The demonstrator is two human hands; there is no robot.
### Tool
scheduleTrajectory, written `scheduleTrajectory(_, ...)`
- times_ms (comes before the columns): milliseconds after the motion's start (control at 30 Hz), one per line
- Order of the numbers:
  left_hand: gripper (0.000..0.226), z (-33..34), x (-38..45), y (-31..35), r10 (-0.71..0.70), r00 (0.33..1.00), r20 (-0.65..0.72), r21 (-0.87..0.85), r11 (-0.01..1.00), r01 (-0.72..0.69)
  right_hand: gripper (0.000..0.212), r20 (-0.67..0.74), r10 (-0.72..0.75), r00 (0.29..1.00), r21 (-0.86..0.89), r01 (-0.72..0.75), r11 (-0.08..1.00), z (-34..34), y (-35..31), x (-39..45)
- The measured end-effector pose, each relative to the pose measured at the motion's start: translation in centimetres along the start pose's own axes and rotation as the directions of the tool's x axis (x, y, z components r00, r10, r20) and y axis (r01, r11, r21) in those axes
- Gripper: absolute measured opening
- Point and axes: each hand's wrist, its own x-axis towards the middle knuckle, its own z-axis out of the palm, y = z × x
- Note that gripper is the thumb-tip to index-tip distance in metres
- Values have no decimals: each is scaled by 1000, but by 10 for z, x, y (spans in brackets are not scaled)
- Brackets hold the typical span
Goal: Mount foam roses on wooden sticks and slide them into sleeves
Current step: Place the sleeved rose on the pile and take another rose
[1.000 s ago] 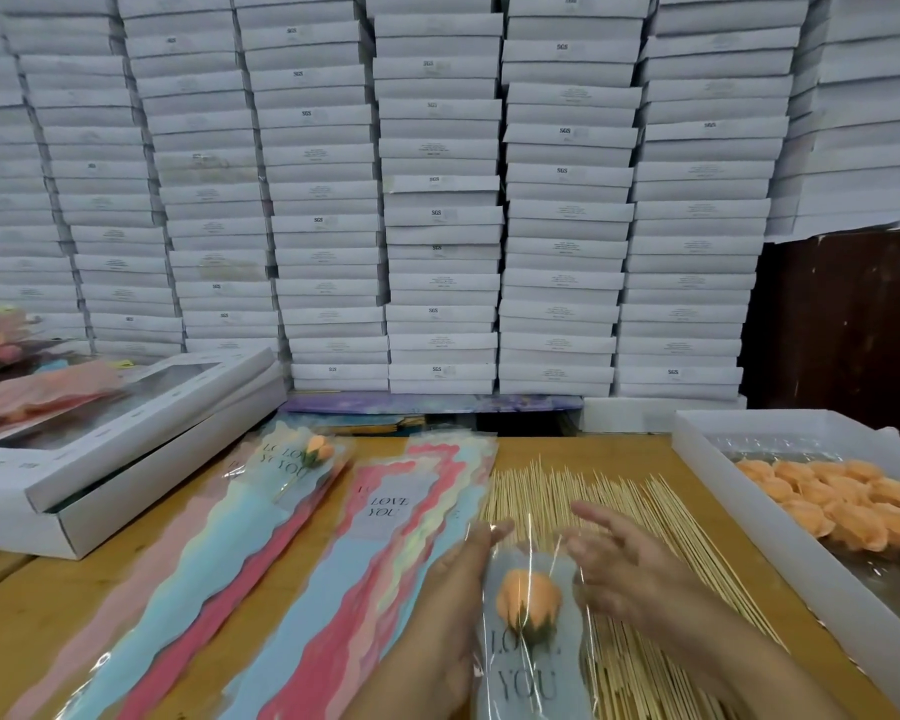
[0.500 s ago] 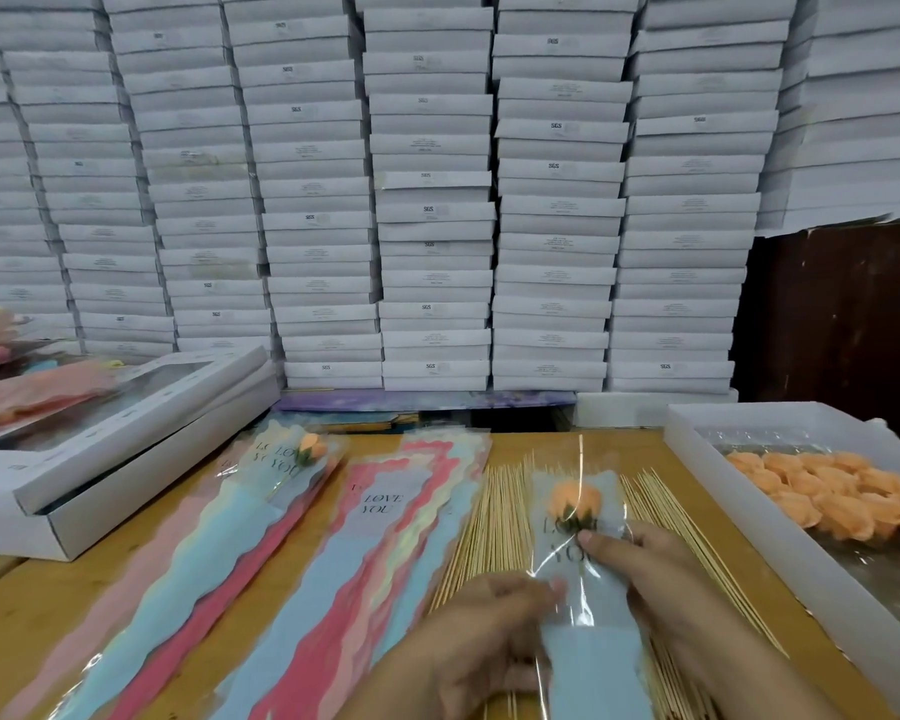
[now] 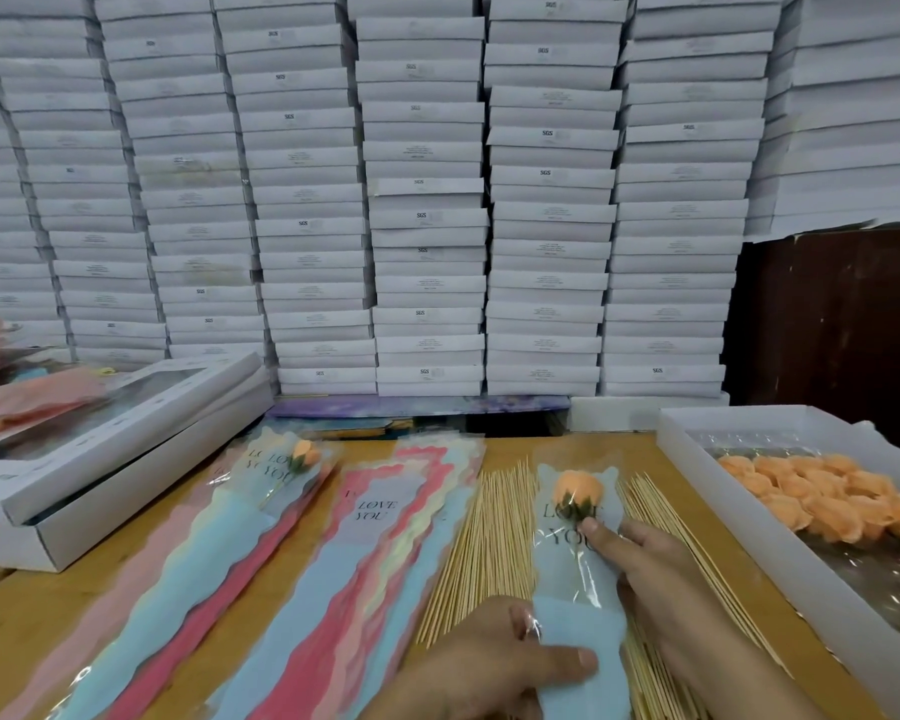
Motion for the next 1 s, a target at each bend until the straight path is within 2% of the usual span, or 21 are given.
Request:
scheduleTrajectory(67,27,-1,2,1,22,998,-60,16,1000,-21,18,36,42,998,19,-43,999,0,0,1)
scheduleTrajectory(200,16,-4,4,3,74,986,-151,6,997,-74,26,229,145,963,-8,-147,989,4,2,-1)
scheduleTrajectory(267,21,-5,4,4,80,986,-149,10,997,-80,20,270,148,951,-45,-142,989,5,5,-2)
scheduleTrajectory(333,28,-4,4,4,74,989,-130,-23,997,-78,11,245,111,963,-36,-106,994,5,6,-1)
scheduleTrajectory(433,38,-3,3,3,63,994,-91,-48,997,-68,7,116,41,992,19,-44,999,1,6,3)
scheduleTrajectory(533,26,-5,3,1,36,999,-37,-22,999,-37,9,39,15,999,80,-18,997,-3,4,6)
scheduleTrajectory(600,21,-6,3,0,34,999,-36,-22,999,-35,13,58,20,998,107,-27,994,-3,3,5)
scheduleTrajectory(700,30,-5,5,-1,58,994,-91,-90,994,-66,23,185,71,980,84,-88,993,1,4,4)
scheduleTrajectory(767,28,-5,5,-1,78,990,-116,-124,988,-92,14,231,87,969,45,-100,994,4,6,2)
scheduleTrajectory(800,26,-5,5,0,81,989,-122,-130,987,-97,4,226,80,971,30,-90,996,5,6,1)
scheduleTrajectory(1000,17,-5,3,0,46,994,-99,-112,992,-57,10,89,28,996,90,-36,995,-2,7,7)
